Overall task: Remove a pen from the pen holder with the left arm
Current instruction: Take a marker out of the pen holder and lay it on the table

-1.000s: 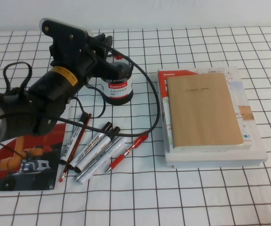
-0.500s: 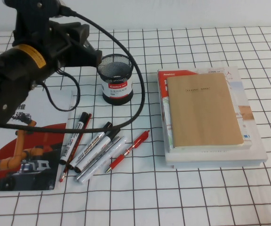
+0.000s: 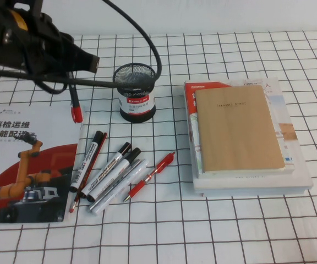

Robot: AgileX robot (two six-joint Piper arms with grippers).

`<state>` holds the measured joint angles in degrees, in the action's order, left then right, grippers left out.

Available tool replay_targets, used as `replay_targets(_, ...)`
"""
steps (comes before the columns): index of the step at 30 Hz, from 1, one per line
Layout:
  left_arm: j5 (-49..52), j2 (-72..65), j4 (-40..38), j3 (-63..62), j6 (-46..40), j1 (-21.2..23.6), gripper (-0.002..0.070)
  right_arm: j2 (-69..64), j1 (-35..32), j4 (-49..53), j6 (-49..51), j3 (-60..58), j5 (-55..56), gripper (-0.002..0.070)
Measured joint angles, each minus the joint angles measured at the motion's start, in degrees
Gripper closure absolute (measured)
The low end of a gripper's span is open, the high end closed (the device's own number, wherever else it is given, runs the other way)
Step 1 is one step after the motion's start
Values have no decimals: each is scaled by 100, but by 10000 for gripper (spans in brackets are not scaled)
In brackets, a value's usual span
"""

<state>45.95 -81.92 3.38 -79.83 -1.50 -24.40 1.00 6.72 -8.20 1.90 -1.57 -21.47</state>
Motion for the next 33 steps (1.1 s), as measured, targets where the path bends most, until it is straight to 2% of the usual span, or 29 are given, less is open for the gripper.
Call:
replay_targets(6,1710,-616,-944,-928,-914,0,629,0,0,0,0,0,0,690)
replay_targets(10,2343,-1102,-1008,-1222,-1036,-56,629,0,0,0,0,0,0,690)
replay_targets(23,2484,-2155,-985,-1319,-1282,-751,629,0,0,0,0,0,0,690)
replay_targets(33,2447,-2761,-1034,-1319,-1328,-762,629,0,0,0,0,0,0,690)
